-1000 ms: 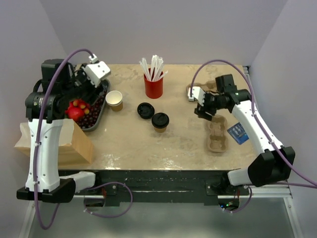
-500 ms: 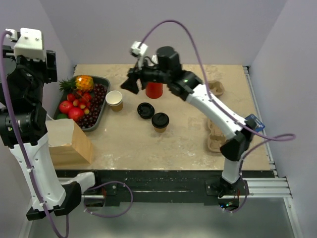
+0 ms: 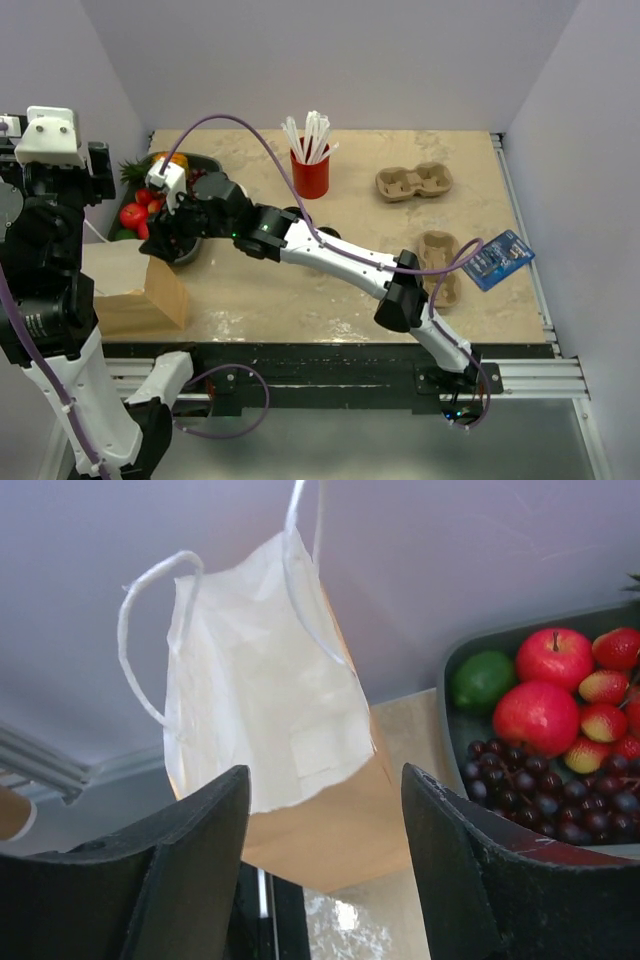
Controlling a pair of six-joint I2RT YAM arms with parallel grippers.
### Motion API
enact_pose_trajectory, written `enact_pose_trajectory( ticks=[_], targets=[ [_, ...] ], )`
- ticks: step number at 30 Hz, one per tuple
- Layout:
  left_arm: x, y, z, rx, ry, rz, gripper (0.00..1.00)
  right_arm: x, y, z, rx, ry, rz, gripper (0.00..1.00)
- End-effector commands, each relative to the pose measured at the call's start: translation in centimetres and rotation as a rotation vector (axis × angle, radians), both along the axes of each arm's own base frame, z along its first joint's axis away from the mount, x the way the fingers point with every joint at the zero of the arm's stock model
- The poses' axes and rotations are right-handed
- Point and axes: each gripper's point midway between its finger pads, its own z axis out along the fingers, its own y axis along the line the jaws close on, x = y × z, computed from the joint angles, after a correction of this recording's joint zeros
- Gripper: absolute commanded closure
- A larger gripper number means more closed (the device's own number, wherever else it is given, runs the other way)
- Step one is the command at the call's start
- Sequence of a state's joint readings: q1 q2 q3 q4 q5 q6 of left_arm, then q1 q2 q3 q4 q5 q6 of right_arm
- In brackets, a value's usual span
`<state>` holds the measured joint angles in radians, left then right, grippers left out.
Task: Pack the takeout coffee
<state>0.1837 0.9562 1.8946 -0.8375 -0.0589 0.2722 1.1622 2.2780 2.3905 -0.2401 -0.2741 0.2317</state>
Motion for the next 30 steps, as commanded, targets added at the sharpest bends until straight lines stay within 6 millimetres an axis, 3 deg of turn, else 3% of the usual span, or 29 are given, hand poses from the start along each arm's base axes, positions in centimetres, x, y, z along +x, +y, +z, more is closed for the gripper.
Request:
enact_pose_trajectory(
  ticks=[1, 7, 23, 30],
  targets=[
    [-0.1, -0.3, -0.7, -0.001, 0.015, -0.023, 0.26, 1.3, 0.0, 5.9, 0.152, -0.053, -0.121, 0.37],
    [-0.1, -1.6, -2.2, -0.011, 0.047, -0.093, 0.26, 1.5, 1.4, 2.9, 0.117, 0.004, -0.16, 0.4],
    [0.8, -2.0, -5.1, -0.091, 0.087, -0.122, 0.25, -1.3, 2.4, 1.5, 0.099, 0.173, -0.205, 0.44],
    [0.2, -2.1, -5.0, -0.094, 0.077, -0.118, 0.25, -1.8, 1.9, -1.8, 0.001, 0.234, -0.224, 0.46]
  ],
)
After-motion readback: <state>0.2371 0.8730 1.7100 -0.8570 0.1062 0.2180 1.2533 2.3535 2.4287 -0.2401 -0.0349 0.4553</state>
